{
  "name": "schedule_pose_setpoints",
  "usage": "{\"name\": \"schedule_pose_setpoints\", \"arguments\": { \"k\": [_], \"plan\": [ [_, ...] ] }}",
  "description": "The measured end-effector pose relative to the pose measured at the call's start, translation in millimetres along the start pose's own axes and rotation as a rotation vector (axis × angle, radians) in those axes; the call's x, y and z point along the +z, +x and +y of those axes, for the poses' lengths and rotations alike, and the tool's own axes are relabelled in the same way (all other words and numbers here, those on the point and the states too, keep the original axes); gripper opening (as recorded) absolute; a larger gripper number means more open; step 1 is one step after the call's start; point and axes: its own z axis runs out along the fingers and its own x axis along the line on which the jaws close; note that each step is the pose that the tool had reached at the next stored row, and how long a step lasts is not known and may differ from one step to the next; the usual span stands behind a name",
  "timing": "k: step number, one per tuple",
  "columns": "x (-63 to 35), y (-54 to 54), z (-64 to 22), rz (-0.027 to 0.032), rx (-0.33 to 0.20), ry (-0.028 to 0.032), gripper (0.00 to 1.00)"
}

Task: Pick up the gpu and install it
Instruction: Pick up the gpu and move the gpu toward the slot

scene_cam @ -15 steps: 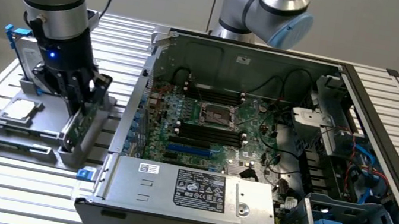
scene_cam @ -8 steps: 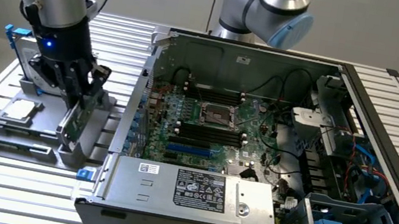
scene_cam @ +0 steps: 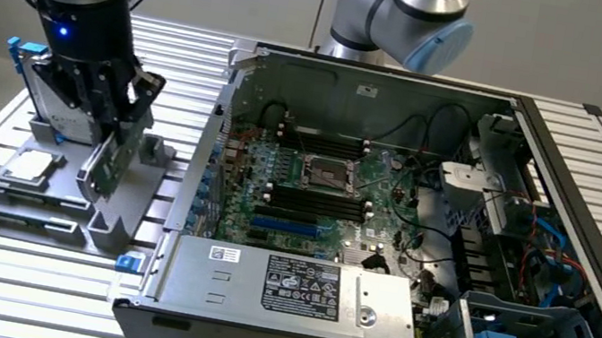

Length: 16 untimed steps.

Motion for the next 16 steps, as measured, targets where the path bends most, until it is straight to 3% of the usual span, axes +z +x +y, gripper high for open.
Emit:
{"name": "schedule_pose_setpoints", "arguments": {
  "k": [11,16],
  "plan": [
    [-50.0,-3.7,-0.6,0.0000,0.000,0.0000,0.27],
    [-73.2,-23.9,-0.4,0.0037,0.000,0.0002,0.27]
  ]
}}
